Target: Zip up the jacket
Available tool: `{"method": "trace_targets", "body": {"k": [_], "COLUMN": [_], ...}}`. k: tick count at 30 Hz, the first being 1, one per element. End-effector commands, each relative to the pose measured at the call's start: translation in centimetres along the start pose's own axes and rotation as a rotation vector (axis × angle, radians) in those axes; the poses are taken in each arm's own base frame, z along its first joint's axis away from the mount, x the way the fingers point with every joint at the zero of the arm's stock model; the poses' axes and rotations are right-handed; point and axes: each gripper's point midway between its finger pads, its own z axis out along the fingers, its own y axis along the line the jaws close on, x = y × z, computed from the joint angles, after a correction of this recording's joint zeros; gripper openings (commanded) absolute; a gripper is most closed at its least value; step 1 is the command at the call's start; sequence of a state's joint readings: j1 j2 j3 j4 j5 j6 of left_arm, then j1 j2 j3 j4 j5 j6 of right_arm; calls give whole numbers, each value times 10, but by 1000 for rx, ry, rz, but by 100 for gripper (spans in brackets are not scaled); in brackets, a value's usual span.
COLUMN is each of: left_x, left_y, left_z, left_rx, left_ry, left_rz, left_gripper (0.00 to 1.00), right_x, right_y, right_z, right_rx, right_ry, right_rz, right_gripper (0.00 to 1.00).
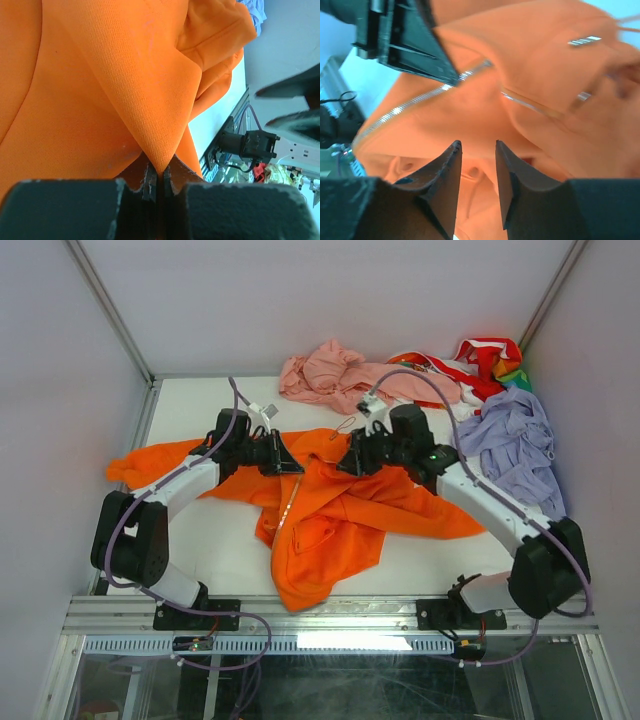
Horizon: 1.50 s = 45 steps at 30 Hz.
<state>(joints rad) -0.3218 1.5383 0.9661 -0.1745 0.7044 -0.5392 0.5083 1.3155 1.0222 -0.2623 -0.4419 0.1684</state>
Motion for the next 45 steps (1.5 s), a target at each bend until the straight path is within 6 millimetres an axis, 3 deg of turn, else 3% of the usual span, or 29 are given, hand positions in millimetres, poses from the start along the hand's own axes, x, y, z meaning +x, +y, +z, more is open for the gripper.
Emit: {"method": "trace_targets", "body": {"k": [1, 5, 10, 13, 17, 24, 29, 31, 36, 42, 45], "left_x": [-5, -6, -1, 1, -4, -8, -9, -9, -11, -13, -20], "left_y": [-22, -27, -35, -42, -50, -66, -76, -81, -89, -96, -97], "left_z": [-2, -5, -11, -18, -30, -38, -41, -44, -48, -50, -51], "left_rx": [78, 89, 128, 154, 155, 220, 274, 306, 352, 386, 380], "left_ry": [-9, -18, -1, -12, -53, -50, -53, -50, -38, -8, -3], "left_rz": [66, 97, 182, 318, 481, 665, 767, 815, 897, 939, 974], "left_gripper": [0, 0, 0, 0, 0, 0, 0, 0, 0, 0, 0], "right_x": [-12, -11, -25, -44, -63, -66, -57, -53, -49, -38, -43], "right_y": [50, 55, 21, 10, 14, 24, 30, 21, -29, -47, -50], "right_z": [35, 58, 83, 83, 82, 82, 79, 81, 90, 96, 98], "right_rx": [-244, -319, -285, -334, -431, -571, -631, -582, -327, -268, -261], "right_ry": [11, 34, 13, -44, -66, -50, -28, -26, -25, 17, 18], "right_rz": [-92, -116, -116, -122, -160, -198, -211, -216, -244, -297, -308], "right_gripper": [34, 33, 36, 43, 51, 57, 57, 57, 59, 60, 48]}}
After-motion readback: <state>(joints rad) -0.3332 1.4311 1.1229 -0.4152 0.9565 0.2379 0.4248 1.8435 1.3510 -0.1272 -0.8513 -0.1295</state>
